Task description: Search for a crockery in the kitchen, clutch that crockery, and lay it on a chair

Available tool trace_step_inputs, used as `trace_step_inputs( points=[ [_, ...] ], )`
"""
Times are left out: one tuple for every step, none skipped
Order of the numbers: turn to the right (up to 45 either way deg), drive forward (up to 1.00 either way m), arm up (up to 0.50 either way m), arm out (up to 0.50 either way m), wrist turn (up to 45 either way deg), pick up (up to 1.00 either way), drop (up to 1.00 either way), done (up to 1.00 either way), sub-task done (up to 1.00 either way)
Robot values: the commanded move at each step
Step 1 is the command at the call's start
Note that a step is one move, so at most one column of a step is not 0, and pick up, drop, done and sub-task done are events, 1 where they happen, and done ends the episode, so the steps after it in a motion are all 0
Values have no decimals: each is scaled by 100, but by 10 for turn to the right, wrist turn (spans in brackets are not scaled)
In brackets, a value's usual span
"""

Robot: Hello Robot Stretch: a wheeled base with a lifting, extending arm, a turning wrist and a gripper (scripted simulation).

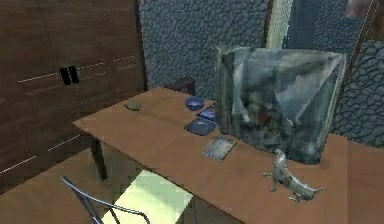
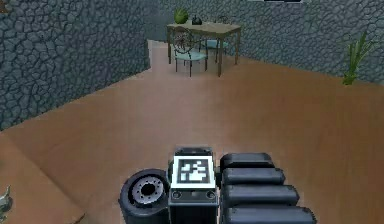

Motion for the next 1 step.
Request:
trace_step_inputs(
  points=[
    [-450,0,0,0,0,0,0,0,0]
  ],
)
